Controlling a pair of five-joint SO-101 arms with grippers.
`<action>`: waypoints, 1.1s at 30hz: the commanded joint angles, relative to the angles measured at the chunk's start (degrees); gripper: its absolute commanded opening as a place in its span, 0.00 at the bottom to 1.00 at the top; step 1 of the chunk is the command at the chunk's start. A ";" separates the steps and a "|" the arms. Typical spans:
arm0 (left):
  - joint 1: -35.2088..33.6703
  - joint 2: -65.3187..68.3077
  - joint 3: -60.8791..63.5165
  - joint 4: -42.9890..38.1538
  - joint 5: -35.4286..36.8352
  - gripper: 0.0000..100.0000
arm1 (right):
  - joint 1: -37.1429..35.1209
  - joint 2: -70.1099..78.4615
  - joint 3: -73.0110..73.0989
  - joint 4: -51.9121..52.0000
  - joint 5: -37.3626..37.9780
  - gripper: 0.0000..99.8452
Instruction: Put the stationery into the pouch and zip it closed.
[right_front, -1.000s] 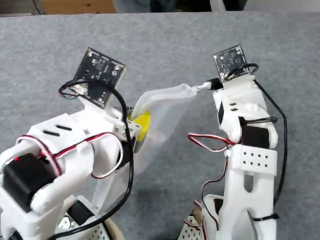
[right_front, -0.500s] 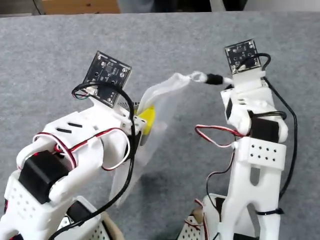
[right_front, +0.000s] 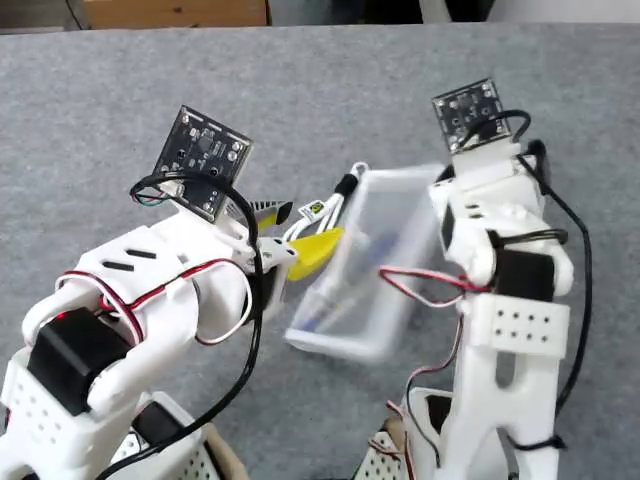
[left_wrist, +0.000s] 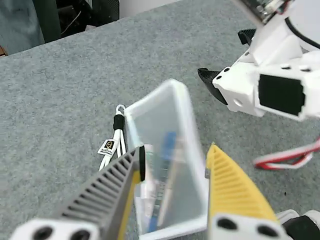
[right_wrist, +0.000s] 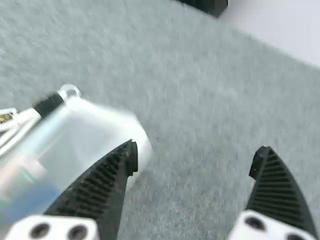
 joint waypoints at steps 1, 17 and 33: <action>-3.47 -0.35 -0.04 -2.29 -0.44 0.22 | -1.93 -3.74 -3.03 1.58 -0.70 0.37; -17.71 -0.97 10.68 -7.47 -0.53 0.08 | -1.85 -8.75 -2.86 4.48 -0.70 0.10; -21.49 -1.05 10.86 -0.09 -2.99 0.03 | -1.85 -21.67 -0.40 12.40 -0.70 0.01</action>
